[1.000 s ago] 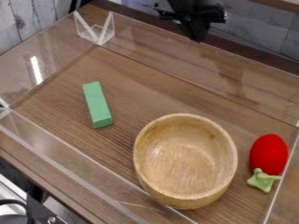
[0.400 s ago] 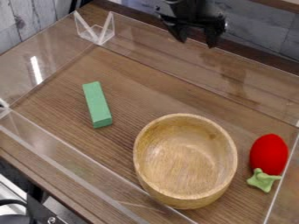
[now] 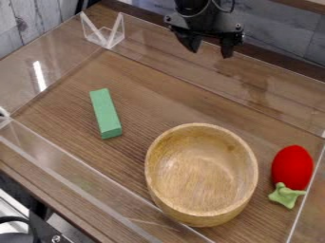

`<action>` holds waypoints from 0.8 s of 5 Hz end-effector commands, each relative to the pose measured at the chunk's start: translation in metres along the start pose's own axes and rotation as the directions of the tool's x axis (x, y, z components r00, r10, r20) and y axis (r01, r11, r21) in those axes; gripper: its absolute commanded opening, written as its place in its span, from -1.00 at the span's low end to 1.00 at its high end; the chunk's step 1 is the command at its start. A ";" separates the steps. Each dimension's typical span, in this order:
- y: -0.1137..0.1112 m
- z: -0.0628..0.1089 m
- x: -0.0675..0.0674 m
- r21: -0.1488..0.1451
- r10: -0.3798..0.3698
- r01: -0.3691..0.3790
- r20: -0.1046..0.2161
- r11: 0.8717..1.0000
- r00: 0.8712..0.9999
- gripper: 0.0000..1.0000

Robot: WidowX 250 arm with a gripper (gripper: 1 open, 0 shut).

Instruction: Move the red fruit to the right

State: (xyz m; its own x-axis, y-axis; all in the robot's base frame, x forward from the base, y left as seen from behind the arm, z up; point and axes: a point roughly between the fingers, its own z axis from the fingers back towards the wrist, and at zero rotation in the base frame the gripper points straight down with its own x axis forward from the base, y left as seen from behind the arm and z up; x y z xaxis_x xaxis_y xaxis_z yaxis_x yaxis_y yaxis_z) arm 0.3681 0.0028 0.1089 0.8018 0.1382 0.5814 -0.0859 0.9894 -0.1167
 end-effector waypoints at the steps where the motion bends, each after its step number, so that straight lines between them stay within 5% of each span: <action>1: -0.004 0.018 0.019 0.010 0.023 -0.024 0.101 1.000 0.995 1.00; 4: 0.013 0.014 0.018 -0.015 0.006 -0.004 0.160 1.000 0.987 1.00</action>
State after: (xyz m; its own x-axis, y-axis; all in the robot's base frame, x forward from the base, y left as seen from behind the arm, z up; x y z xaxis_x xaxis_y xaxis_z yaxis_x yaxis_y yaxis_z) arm 0.3686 0.0133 0.1028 0.7493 0.1505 0.6449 -0.0798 0.9873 -0.1376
